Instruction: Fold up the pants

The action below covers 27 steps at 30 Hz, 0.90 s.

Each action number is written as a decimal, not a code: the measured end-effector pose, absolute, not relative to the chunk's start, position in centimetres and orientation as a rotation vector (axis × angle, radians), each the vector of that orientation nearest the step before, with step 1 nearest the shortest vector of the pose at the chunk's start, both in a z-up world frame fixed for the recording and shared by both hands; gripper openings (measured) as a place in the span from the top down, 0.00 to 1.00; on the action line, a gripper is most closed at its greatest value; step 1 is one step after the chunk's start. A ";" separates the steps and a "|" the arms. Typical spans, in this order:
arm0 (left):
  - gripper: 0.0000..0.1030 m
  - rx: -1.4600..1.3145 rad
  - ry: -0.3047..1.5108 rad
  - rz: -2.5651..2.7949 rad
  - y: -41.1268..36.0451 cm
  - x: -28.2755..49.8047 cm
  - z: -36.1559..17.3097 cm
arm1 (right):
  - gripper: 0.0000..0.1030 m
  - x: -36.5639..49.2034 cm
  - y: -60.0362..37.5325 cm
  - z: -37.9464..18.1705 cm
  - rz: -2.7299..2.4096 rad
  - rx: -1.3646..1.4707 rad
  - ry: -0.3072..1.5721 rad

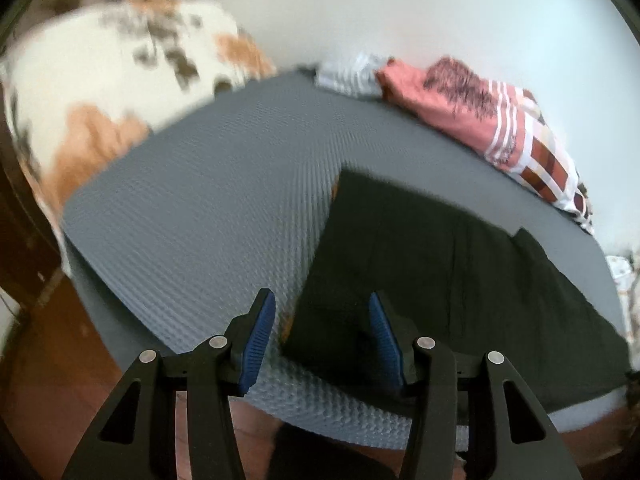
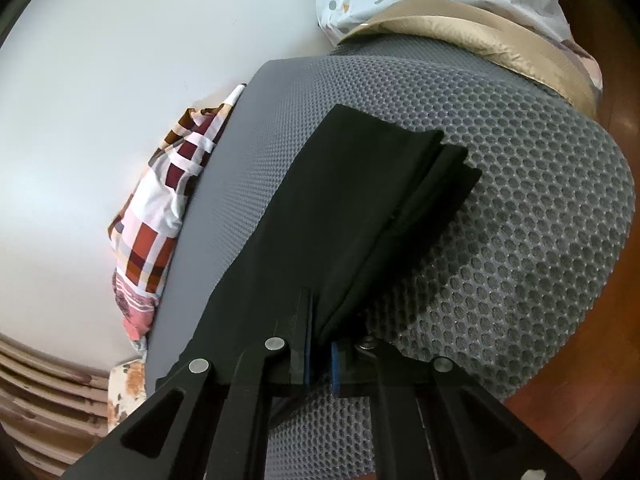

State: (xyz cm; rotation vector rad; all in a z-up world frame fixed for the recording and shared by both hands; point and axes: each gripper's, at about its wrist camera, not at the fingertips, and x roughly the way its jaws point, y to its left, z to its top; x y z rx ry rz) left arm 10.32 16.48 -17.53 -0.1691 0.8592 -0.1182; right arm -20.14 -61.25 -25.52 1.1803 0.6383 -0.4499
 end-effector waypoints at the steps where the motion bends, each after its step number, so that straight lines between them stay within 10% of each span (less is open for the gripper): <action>1: 0.52 -0.158 0.837 -0.124 16.2 10.0 -16.7 | 0.94 -20.3 -61.3 -25.7 -0.449 1.187 0.635; 27: 0.41 -0.006 0.960 -0.417 6.0 9.3 -20.3 | 0.93 -10.8 -52.5 -14.2 -0.223 0.860 0.664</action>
